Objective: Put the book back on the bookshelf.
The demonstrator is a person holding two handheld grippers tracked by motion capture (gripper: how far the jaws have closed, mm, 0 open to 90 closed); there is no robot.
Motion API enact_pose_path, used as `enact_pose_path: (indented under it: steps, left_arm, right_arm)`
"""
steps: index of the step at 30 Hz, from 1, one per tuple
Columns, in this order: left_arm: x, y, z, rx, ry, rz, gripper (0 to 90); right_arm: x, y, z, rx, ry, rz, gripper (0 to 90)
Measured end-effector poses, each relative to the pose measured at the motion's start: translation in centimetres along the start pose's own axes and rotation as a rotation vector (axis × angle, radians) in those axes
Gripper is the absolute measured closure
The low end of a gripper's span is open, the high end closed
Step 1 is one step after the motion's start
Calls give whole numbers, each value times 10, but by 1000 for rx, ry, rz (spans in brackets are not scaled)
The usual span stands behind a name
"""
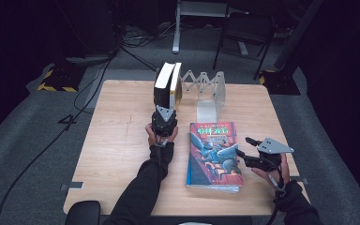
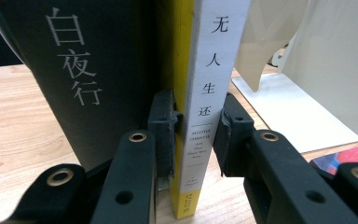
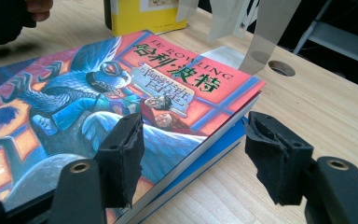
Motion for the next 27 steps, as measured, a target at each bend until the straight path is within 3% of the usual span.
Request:
enact_pose_path:
  steps: [3, 6, 12, 16, 23, 25, 27]
  left_arm:
    - [-1, -1, 0, -13, 2, -9, 713]
    - [-3, -4, -5, -47, 4, -54, 694]
    - [-9, -1, -17, -66, 3, -11, 682]
    - [-12, -1, -23, -61, 0, 8, 720]
    - [-12, -3, -20, -67, -10, 22, 755]
    - [-11, 0, -17, -64, -15, 50, 750]
    - [-10, 1, -16, -59, -15, 50, 748]
  right_arm:
    - [0, -1, 0, -1, -1, -4, 375]
    - [0, 0, 0, 0, -3, -4, 374]
    - [0, 0, -3, -7, -3, -2, 374]
    - [-1, 0, -5, -6, 0, -7, 375]
    - [-4, 1, -6, -6, -10, -5, 375]
    - [-4, 0, -6, -5, -11, -7, 375]
    - [-4, 0, -6, -5, -11, -7, 376]
Point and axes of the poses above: each handheld gripper's, and its own axes: z roughly forward along the jaws, x roughly out of its top, y roughly to its right, the point moved 2 cm from there along z, roughly forward along the jaws, and after that the axes turned 2 degrees about -x, right-handed, at the moved point
